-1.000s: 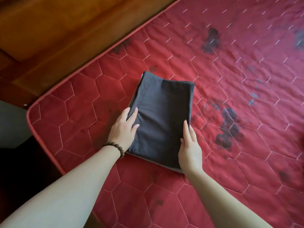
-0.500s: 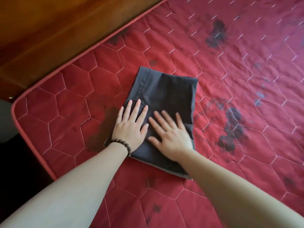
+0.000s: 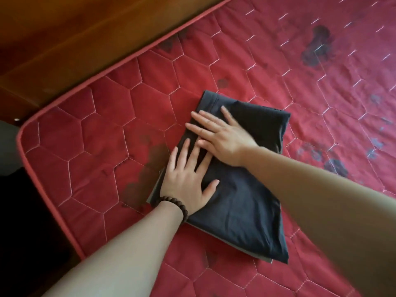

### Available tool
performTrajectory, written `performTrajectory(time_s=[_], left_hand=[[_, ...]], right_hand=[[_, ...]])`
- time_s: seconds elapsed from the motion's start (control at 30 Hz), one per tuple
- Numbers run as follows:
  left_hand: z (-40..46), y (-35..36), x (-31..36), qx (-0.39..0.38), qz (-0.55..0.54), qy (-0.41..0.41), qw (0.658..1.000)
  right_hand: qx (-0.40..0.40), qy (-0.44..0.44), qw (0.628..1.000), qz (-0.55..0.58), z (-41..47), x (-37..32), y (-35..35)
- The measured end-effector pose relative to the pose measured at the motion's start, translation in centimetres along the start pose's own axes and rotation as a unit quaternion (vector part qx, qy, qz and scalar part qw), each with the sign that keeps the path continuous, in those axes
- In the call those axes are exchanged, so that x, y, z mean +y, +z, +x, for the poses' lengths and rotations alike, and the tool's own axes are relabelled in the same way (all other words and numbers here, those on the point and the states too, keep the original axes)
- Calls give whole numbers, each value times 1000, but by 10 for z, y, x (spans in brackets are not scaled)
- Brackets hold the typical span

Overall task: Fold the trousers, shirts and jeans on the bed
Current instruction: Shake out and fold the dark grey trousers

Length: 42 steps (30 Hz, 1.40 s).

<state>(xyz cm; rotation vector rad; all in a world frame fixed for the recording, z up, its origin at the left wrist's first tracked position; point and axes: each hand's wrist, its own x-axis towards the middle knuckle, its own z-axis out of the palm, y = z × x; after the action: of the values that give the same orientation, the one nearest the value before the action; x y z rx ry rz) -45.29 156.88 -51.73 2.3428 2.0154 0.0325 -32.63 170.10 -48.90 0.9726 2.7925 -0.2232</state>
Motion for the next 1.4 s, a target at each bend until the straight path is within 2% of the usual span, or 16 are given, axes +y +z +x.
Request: performTrajectory(time_s=[0.1, 0.17, 0.2, 0.27, 0.33, 0.37, 0.43, 0.5, 0.53, 0.6, 0.67, 0.73, 0.83, 1.13, 1.27, 1.4], left_hand=[[0, -1, 0, -8, -2, 0, 1000], [0, -1, 0, -11, -2, 0, 1000], [0, -1, 0, -14, 0, -2, 1000], [0, 0, -1, -15, 2, -5, 1000], [0, 1, -1, -14, 6, -6, 1000], [0, 2, -1, -13, 8, -6, 1000], [0, 3, 0, -9, 11, -5, 1000], [1, 5, -1, -3, 17, -3, 1000], [1, 6, -1, 0, 19, -2, 1000], [0, 7, -1, 7, 18, 1, 1000], [0, 9, -2, 10, 18, 2, 1000], [1, 9, -2, 12, 22, 1, 1000], [1, 7, -1, -4, 29, -1, 1000], [-7, -34, 33, -115, 29, -52, 992], [-28, -61, 81, -181, -81, -29, 980], [-45, -97, 149, -190, -135, 12, 972]], right_hand=[[26, 141, 987, -75, -4, 35, 1], [41, 295, 952, -74, -17, 58, -6], [63, 333, 937, -80, -24, 63, -9], [111, 285, 950, -67, -41, 54, -12], [85, 175, 979, -68, -65, 36, -5], [60, 168, 981, -72, -77, 34, -1], [22, 297, 954, -40, -92, 43, 4], [70, 415, 907, -16, -97, 46, 2], [106, 414, 904, -9, -97, 34, 1], [157, 326, 932, 20, -99, -11, 7], [128, 253, 958, 45, -117, -61, 27], [70, 286, 954, 57, -144, -81, 48], [66, 360, 927, 82, -166, -79, 67], [1, 339, 923, 183, -167, -72, 45], [59, 392, 881, 257, -211, -82, 12], [88, 479, 823, 293, -293, -88, -17]])
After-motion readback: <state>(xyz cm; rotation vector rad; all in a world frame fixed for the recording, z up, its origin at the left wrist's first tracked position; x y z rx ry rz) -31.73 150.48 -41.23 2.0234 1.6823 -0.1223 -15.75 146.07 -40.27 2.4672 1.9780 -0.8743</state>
